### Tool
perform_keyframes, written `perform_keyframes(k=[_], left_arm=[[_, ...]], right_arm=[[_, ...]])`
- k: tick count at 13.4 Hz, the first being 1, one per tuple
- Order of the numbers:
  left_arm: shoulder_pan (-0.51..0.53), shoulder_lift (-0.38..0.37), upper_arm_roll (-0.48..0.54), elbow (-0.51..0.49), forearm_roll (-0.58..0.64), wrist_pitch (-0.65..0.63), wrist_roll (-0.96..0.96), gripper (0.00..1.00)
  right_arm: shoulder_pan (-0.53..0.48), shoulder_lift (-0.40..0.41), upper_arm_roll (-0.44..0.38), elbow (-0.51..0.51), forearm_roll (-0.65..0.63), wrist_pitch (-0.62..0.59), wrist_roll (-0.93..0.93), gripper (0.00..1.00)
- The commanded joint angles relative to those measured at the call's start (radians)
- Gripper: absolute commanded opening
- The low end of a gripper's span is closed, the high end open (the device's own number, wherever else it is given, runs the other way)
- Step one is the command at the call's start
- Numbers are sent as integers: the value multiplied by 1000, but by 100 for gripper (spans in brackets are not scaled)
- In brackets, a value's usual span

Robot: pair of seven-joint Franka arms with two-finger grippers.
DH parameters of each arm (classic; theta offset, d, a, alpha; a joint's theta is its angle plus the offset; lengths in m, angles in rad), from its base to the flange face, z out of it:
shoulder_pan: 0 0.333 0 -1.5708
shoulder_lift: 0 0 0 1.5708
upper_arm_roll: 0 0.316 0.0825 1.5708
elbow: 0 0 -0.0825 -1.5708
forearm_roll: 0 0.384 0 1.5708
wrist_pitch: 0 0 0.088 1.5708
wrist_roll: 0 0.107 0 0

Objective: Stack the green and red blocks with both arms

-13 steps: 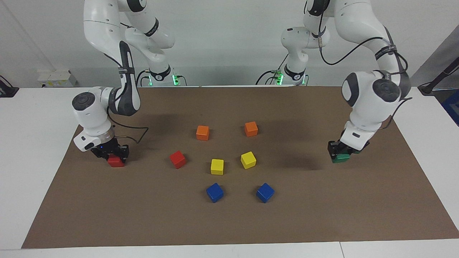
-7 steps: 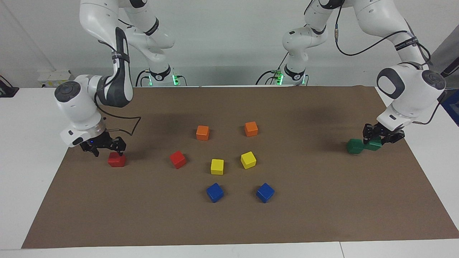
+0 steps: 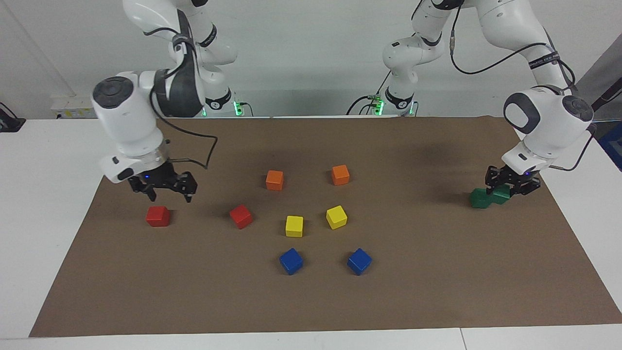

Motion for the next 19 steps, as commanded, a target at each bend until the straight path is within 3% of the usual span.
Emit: perform_keyframes(k=[1,4,12,13,14,15,16,19], left_arm=[[9,-63,-1,-105,-50,69,28,0],[23,-64,1,-106,-59,69,30,0],[25,-80,1,-146,-59,101,47,0],[25,-80,1,-152,-59,110,47,4],[25,-81,1,-157,-59,120,47,37],[25,-81,1,-157,-59,121,47,93],[25,-81,1,-157,-59,120,50,100],[25,-78,1,-145,-57,109,56,100]], right_arm=[[18,-11,-6,-88,-10,117,-238,100],[8,-30,-6,-156,-10,186,-537,100],[6,25,-6,-177,-7,225,-502,100],[5,33,-6,-182,-7,225,-502,100],[5,36,-6,-187,-7,229,-498,100],[5,41,-6,-197,-7,240,-483,100],[5,44,-6,-206,-7,260,-476,100],[5,58,-6,-228,-7,297,-475,100]])
